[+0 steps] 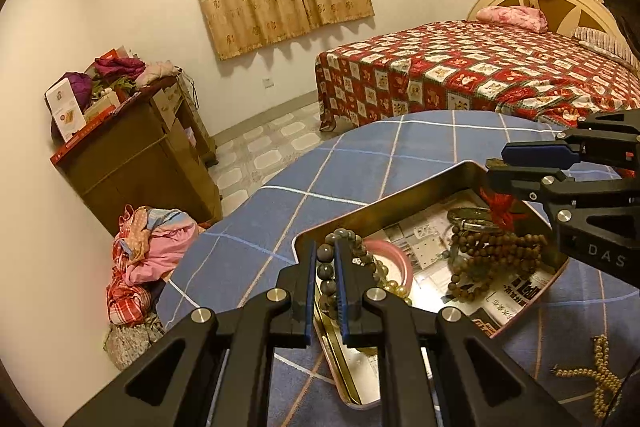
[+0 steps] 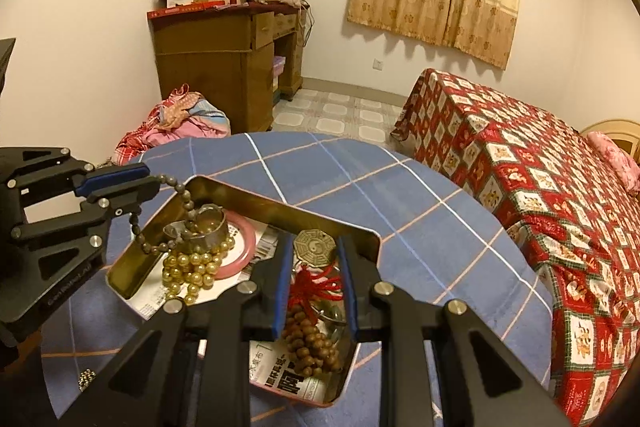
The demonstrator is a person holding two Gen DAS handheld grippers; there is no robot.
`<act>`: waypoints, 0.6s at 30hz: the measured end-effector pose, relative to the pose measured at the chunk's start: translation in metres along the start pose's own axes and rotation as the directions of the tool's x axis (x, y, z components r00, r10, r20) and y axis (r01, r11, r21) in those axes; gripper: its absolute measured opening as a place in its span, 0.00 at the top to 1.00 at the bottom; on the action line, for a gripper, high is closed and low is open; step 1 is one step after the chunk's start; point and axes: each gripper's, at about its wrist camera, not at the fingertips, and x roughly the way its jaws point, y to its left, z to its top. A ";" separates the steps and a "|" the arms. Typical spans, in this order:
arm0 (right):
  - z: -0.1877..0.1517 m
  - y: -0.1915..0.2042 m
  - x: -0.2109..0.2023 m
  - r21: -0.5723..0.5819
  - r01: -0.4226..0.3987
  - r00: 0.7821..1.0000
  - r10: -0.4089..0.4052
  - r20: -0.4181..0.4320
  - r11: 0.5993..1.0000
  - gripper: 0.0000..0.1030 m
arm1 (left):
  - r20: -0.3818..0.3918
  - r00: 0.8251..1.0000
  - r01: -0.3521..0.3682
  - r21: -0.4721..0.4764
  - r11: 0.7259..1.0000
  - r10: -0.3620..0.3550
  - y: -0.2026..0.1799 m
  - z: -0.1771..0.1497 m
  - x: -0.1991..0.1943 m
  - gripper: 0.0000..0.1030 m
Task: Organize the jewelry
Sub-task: 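Lower both pieces into the tin and open both tools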
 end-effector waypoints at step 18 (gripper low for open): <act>-0.006 0.000 0.019 0.016 0.005 0.999 -0.004 -0.043 1.000 0.75 | -0.035 0.999 -0.003 -0.037 0.999 0.001 0.001 -0.004 0.019 0.91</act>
